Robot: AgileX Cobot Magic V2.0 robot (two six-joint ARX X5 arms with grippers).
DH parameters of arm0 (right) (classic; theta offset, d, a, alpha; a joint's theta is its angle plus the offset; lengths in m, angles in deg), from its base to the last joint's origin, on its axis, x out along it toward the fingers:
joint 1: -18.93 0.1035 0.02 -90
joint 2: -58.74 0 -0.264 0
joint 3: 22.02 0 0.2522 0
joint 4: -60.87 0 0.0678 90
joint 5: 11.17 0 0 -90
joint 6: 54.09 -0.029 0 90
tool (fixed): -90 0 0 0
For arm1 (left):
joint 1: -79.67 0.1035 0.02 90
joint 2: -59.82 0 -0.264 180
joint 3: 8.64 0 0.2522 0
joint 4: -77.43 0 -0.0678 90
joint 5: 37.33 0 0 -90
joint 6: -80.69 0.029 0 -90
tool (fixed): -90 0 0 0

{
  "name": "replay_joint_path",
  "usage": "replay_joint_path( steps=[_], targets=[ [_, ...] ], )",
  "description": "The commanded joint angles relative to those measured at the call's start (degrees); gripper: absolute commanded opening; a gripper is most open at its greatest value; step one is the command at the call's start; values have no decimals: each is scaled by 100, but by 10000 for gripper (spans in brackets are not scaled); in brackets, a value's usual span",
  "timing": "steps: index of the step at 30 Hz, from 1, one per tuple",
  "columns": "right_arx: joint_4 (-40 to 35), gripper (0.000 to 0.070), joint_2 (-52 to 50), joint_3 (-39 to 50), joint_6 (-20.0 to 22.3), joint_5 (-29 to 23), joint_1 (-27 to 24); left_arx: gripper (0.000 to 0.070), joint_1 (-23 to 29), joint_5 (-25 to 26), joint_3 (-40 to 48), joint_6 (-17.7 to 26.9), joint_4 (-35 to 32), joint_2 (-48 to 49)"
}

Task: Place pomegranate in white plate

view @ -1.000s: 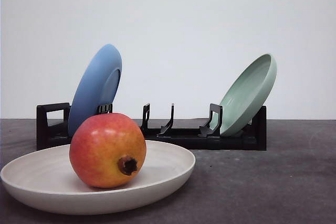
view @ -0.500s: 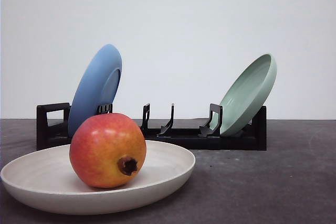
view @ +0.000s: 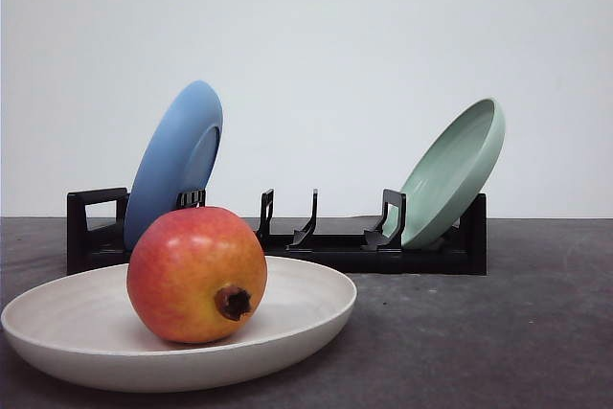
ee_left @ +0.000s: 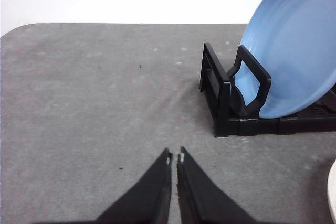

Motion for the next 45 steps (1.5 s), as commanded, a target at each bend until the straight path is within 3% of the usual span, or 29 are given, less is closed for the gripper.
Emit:
replay_joint_path(
  steps=[1,45],
  targets=[
    [-52,15,2,24,7,0,-11,0,7,-9,63,42,7,7],
    [-39,15,2,24,87,-15,-11,0,7,-9,63,42,7,7]
  ],
)
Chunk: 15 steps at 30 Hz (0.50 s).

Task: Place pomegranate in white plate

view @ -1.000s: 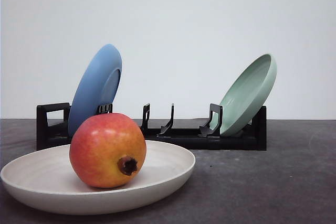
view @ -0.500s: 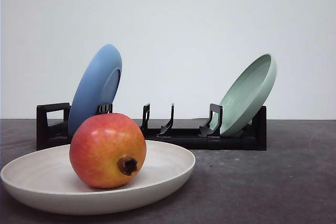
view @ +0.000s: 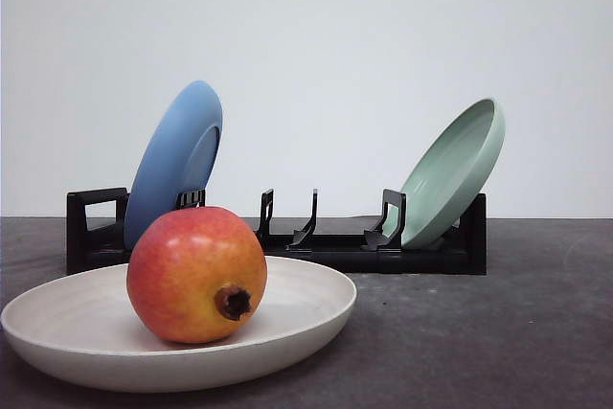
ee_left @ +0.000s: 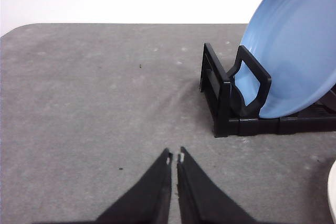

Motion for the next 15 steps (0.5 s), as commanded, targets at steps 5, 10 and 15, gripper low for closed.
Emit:
replay_joint_path(
  steps=[5,10,15],
  targets=[
    [-50,15,2,24,26,-13,-11,0,7,-9,63,42,7,7],
    [-50,15,2,24,26,-13,-11,0,6,-9,63,42,7,7],
    [-50,15,2,24,26,-13,-11,0,6,-9,63,42,7,7]
  ],
)
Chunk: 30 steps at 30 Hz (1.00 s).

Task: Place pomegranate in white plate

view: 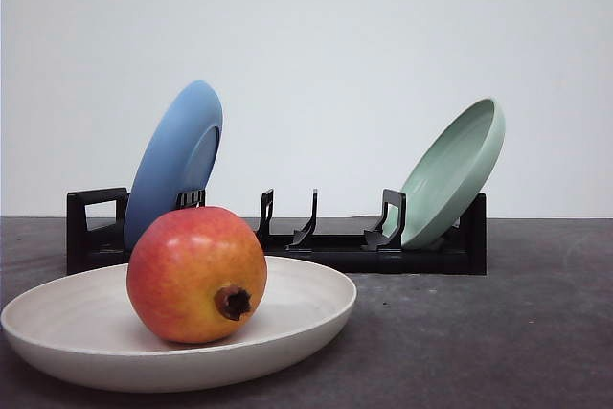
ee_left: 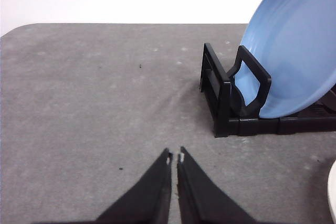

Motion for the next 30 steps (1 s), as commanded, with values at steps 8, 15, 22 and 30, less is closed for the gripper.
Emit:
replay_joint_path(
  steps=[8,15,22,30],
  targets=[
    [-51,15,2,24,26,-13,-11,0,4,-9,63,42,7,7],
    [-51,15,2,24,26,-13,-11,0,4,-9,63,42,9,7],
    [-51,15,2,24,26,-13,-11,0,6,-9,63,42,7,7],
    [-51,15,2,24,26,-13,-11,0,4,-9,63,42,9,7]
  ],
)
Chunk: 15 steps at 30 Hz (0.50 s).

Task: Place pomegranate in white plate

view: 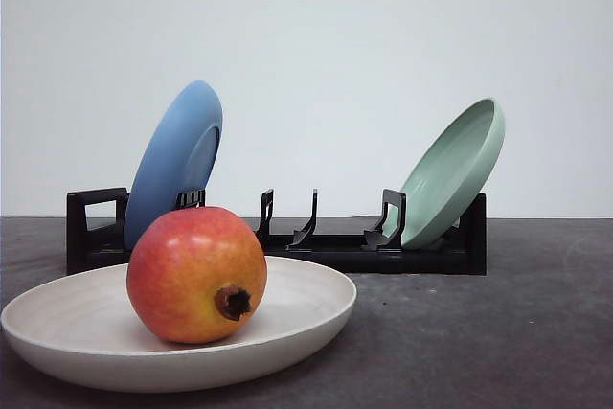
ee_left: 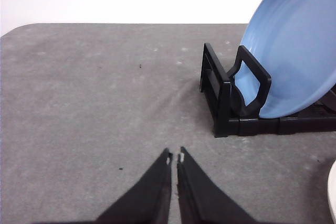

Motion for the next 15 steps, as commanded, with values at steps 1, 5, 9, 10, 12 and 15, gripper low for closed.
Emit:
replay_joint_path(
  steps=[1,5,9,10,12,15],
  targets=[
    [-52,15,2,24,26,-13,-11,0,4,-9,63,42,7,7],
    [-52,15,2,24,26,-13,-11,0,6,-9,63,42,7,7],
    [-52,15,2,24,26,-13,-11,0,5,-9,63,42,7,7],
    [-52,15,2,24,26,-13,-11,0,6,-9,61,42,8,7],
    [-52,15,2,24,26,-13,-11,0,4,-9,63,42,9,7],
    [-52,15,2,24,28,-13,-11,0,6,-9,63,42,9,7]
  ],
)
